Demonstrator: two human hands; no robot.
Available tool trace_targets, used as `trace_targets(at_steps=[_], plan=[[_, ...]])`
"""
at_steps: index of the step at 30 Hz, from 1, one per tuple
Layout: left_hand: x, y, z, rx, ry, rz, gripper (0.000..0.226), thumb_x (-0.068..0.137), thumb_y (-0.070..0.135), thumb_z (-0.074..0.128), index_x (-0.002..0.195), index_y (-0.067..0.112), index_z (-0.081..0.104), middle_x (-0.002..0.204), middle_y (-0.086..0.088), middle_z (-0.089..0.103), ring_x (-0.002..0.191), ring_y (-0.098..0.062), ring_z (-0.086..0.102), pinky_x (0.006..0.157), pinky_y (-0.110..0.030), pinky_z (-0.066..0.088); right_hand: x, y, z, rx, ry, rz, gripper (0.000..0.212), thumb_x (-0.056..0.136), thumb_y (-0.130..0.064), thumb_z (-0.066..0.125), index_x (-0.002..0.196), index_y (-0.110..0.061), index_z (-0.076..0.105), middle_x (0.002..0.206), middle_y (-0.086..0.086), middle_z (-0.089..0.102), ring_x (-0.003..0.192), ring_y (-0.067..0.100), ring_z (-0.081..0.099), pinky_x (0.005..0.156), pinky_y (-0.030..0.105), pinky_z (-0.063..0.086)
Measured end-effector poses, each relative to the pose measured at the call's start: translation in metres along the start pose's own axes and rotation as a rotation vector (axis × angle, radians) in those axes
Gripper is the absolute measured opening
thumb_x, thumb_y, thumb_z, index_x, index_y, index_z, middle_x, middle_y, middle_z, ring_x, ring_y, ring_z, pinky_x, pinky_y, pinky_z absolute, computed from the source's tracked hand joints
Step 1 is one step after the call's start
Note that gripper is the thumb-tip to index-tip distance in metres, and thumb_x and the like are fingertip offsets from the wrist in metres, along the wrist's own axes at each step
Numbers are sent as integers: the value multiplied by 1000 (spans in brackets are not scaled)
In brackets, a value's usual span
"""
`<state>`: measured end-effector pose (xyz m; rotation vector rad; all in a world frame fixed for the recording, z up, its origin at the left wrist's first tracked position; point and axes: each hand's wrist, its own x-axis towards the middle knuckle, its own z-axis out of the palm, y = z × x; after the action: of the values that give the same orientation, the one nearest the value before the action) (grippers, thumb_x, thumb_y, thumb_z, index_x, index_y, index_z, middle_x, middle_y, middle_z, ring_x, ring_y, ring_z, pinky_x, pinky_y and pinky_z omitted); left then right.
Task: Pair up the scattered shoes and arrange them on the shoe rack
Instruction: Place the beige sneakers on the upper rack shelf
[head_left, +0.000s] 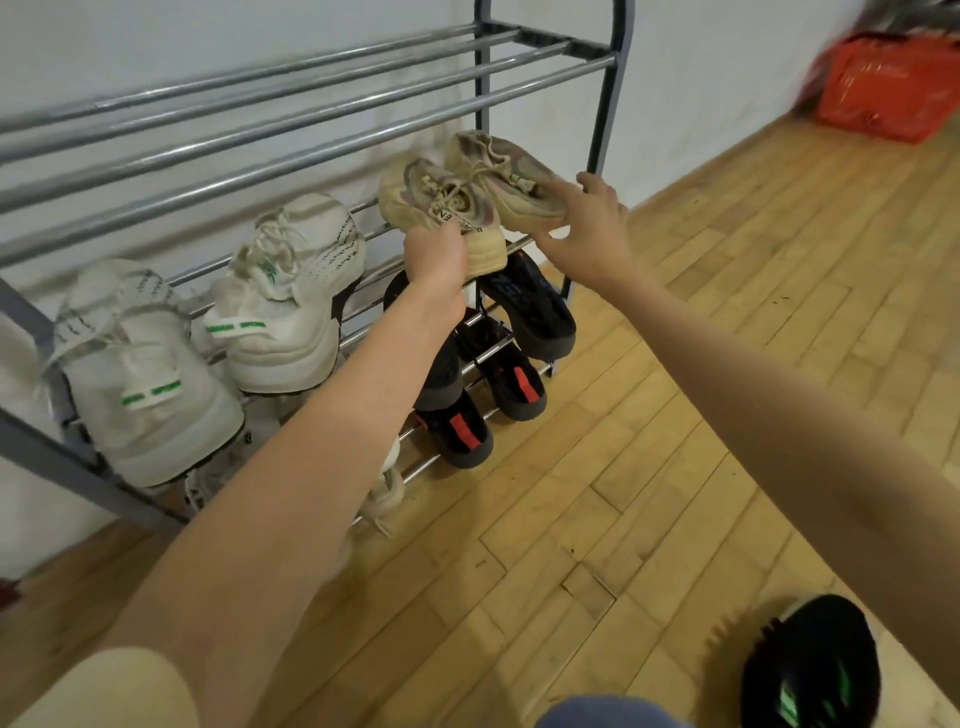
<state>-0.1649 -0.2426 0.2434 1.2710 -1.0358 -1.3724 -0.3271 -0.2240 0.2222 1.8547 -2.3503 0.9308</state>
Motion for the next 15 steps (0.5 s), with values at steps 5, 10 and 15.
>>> trace_targets(at_steps=[5,10,15], plan=[[-29,-13,-14,146,78,109,21,90,5,38,83,5,58,74,1,46,63,-11,40,55,-22,31,-84,12,-7,10,-15,12,57,90,-23,57,143,-10,39,148,17,32,140,33,25,116,45,25],[-72,-53,-41,433,50,408,18,90,14,46,101,13,61,101,1,61,86,-9,54,65,-9,36,-170,52,-12,-33,-80,123,57,89,-24,59,142,-12,39,148,15,31,138,32,29,114,42,26],[-99,-102,-47,600,-307,331,18,90,10,48,94,16,64,103,-1,66,98,-17,62,88,-37,53,-260,108,-25,12,-186,395,56,92,-22,59,141,-9,38,146,15,30,138,32,29,115,44,29]])
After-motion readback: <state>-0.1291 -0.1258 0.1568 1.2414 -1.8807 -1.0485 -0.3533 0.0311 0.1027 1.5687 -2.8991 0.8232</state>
